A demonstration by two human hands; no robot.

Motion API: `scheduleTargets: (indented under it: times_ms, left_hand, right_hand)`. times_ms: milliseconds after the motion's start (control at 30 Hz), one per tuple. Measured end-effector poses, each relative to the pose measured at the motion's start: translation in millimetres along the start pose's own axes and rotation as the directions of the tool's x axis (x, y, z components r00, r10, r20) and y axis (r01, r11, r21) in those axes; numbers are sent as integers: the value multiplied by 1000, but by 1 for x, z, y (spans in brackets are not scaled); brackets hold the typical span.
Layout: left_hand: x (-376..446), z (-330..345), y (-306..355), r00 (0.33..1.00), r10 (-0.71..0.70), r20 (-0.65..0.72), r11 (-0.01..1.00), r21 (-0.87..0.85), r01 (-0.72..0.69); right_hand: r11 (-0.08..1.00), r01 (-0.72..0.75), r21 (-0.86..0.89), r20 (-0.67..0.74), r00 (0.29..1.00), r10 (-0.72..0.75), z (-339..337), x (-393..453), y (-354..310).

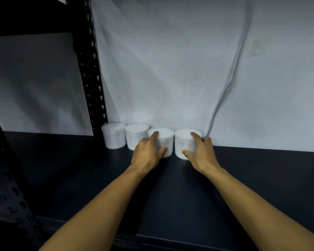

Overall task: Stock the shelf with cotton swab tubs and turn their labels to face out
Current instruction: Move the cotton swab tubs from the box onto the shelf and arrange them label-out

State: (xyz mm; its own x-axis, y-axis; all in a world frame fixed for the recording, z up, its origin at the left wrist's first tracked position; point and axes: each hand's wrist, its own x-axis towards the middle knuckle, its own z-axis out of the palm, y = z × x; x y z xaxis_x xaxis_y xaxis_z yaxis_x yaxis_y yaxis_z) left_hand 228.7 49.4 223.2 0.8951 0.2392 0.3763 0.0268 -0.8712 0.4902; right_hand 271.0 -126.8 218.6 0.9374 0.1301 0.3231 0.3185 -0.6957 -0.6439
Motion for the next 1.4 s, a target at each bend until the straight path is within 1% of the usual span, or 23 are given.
scheduleTargets:
  times_ms: [233, 700, 1167, 1400]
  left_hand:
    - [12, 3, 2, 1000, 4, -3, 998, 61, -4]
    - [25, 7, 6, 1000, -25, 6, 997, 69, 25]
    - [28, 12, 6, 1000, -18, -18, 996, 87, 19]
    - [27, 11, 6, 1000, -10, -18, 994, 113, 11]
  right_hand:
    - [1000, 7, -8, 1, 1000, -7, 5, 15, 3]
    - [1000, 18, -15, 6, 1000, -18, 8, 30, 5]
    - [999, 31, -26, -2, 1000, -31, 9, 33, 8]
    - [999, 25, -34, 18, 1000, -24, 8, 32, 8]
